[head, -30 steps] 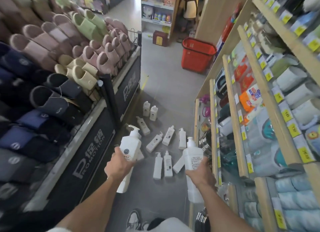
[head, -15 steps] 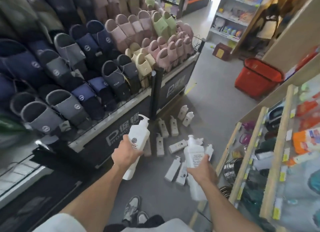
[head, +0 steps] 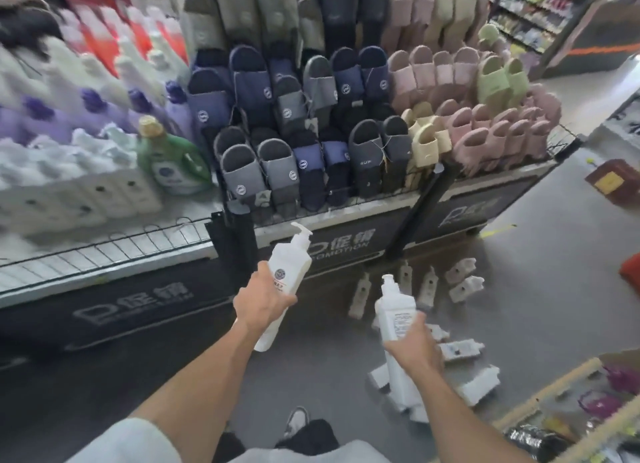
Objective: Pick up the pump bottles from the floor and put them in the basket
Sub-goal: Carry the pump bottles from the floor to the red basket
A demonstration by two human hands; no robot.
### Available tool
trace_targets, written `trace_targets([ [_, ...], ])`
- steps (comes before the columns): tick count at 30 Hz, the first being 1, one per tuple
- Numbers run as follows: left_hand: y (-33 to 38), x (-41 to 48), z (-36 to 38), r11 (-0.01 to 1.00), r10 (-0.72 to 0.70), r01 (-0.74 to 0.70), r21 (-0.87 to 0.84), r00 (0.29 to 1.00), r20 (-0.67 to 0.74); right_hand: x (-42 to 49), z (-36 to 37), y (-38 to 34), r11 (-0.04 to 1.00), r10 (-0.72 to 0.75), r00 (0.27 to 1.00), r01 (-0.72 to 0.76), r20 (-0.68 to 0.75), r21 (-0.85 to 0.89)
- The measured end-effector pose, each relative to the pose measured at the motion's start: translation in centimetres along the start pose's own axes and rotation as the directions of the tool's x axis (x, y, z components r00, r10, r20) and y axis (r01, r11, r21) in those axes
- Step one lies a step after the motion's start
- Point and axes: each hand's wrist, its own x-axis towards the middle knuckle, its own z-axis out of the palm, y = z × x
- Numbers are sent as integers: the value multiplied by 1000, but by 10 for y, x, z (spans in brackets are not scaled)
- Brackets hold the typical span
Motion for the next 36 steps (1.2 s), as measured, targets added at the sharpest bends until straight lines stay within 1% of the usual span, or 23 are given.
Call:
trace_targets([
  [6,-65,-7,-39,991,-132,129,-45,988,-75,-13,18,-70,988,-149,989,149,12,-47],
  [12,-132,-16,-71,965,-236,224,-133,968,-83,-45,37,-145,948,-270,960,279,72,-154],
  [16,-185,-25,-96,947,-300,283,-153,949,-101,-75,58,-192,913,-350,932,362,95,-186],
  [21,-259,-40,-134,911,-383,350,-217,914,-135,-114,93,-254,849,-451,881,474,147,-234],
  [24,-302,-48,-158,891,-429,387,-238,889,-162,-140,114,-294,804,-514,838,545,183,-238],
  [28,-362,-61,-189,849,-511,453,-271,834,-208,-179,146,-351,719,-615,752,658,238,-222],
  [33,-425,-83,-215,765,-632,546,-342,739,-233,-224,180,-416,600,-705,639,769,306,-223],
  [36,-462,-97,-225,695,-709,598,-400,662,-242,-250,201,-449,516,-751,561,828,349,-220],
])
